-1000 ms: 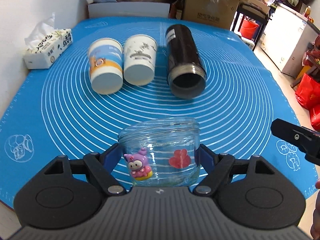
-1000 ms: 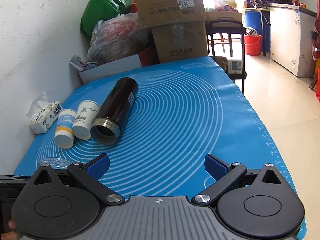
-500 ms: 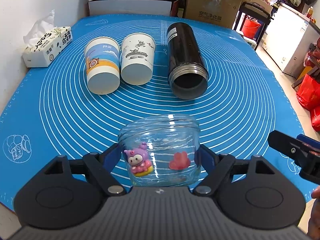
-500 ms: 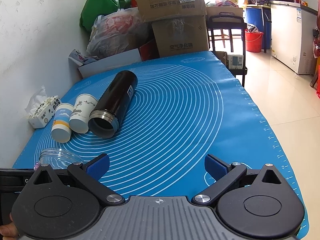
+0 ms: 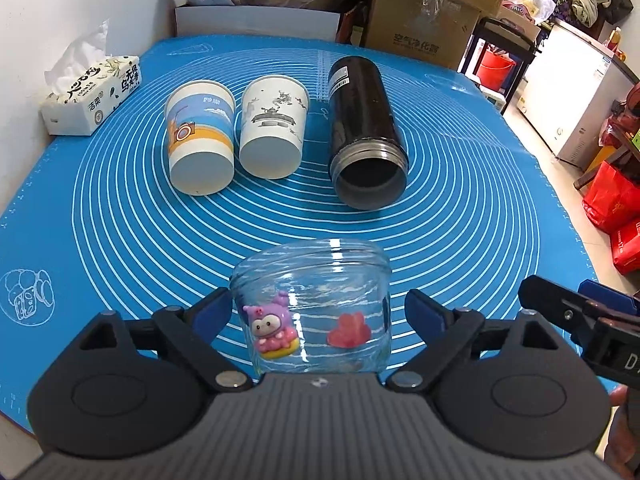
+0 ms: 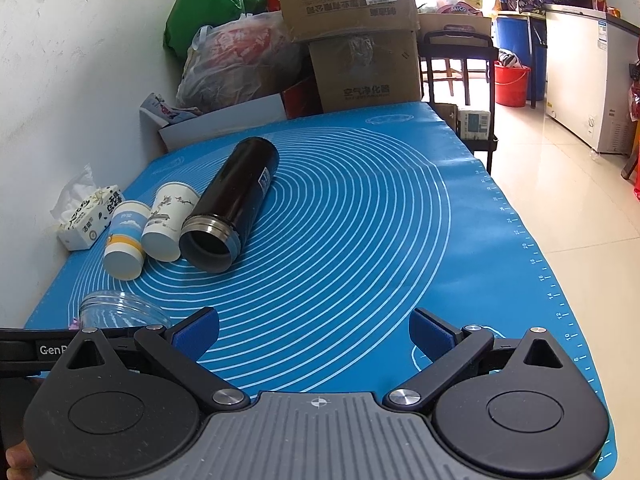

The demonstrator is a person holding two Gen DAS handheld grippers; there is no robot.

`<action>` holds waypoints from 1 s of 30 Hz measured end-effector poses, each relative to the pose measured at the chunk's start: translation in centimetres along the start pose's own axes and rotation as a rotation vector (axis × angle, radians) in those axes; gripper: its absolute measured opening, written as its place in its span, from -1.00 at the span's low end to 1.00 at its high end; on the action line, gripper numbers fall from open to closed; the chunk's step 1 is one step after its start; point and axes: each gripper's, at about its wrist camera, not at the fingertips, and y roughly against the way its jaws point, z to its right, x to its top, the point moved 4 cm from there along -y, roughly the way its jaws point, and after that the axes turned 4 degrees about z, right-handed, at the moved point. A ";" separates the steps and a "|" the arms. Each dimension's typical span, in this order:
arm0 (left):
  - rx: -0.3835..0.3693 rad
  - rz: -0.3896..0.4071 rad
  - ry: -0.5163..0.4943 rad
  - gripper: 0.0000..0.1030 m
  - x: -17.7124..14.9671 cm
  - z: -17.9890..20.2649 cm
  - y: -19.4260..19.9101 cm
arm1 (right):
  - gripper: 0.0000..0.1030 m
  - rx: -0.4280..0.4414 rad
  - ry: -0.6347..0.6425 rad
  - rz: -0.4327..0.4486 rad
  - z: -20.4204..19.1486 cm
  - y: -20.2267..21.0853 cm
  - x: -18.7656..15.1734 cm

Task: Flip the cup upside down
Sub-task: 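Lift the glass jar with the left tool toward the right tool, then grasp the jar with the right tool while the left tool releases it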

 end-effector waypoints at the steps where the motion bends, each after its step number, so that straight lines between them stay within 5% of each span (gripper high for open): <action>1: -0.002 0.003 0.003 0.80 0.0 0.0 0.1 | 0.99 0.001 0.001 0.000 0.0 0.0 0.0; 22: 0.021 0.091 0.031 0.80 0.9 -0.5 3.6 | 0.99 -0.034 0.096 0.029 -1.0 1.7 1.3; 26: 0.041 0.151 0.052 0.80 1.4 -1.2 5.7 | 0.99 -0.098 0.238 0.053 -2.3 2.5 2.4; 30: 0.092 0.239 0.048 0.80 1.7 -2.2 8.3 | 0.99 -0.199 0.554 0.059 -5.2 2.7 3.3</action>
